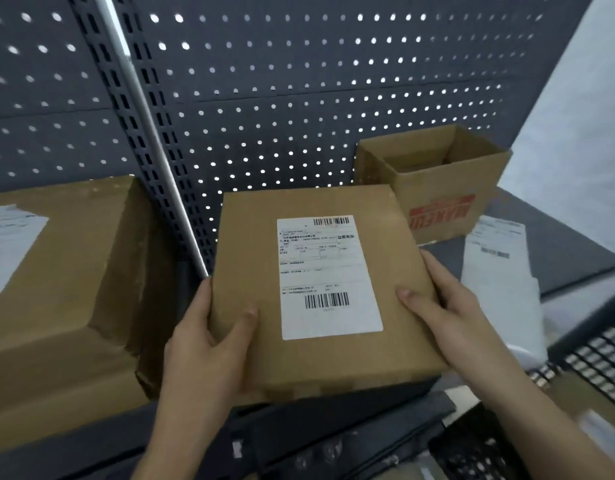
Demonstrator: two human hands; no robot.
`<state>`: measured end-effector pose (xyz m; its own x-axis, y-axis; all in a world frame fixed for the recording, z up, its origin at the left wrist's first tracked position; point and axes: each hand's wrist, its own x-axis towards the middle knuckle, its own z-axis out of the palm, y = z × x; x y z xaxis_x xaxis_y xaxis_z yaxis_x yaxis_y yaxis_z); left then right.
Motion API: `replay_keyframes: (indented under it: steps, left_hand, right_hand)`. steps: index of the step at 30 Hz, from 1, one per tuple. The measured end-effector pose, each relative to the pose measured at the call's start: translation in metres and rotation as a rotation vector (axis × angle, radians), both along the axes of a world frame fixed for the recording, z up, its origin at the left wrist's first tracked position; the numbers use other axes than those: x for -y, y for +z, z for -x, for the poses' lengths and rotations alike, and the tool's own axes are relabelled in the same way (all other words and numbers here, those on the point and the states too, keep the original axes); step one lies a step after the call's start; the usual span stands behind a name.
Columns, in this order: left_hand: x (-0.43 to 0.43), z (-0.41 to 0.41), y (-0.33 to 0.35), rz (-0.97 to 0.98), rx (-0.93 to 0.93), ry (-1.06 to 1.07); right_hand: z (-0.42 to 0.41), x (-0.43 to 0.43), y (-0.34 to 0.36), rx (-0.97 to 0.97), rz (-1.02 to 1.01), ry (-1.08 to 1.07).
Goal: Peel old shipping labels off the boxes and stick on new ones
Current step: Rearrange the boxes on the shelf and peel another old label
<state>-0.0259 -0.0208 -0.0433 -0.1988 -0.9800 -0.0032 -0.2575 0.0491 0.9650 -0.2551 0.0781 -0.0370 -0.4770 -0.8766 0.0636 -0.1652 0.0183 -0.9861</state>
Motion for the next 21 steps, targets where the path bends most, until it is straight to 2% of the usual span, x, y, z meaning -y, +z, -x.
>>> replay_keyframes:
  steps: [6, 11, 21]
  left_hand:
    - [-0.023, -0.004, 0.021, 0.056, 0.04, -0.202]
    - [-0.043, 0.011, 0.03, 0.057, -0.024, -0.322]
    - [-0.112, 0.106, 0.012, 0.061, -0.026, -0.527]
  right_hand:
    - [-0.022, -0.071, 0.0, -0.025, 0.021, -0.146]
    - [-0.02, -0.113, 0.002, -0.02, 0.037, -0.23]
    - [0.041, -0.222, -0.002, -0.047, -0.001, -0.449]
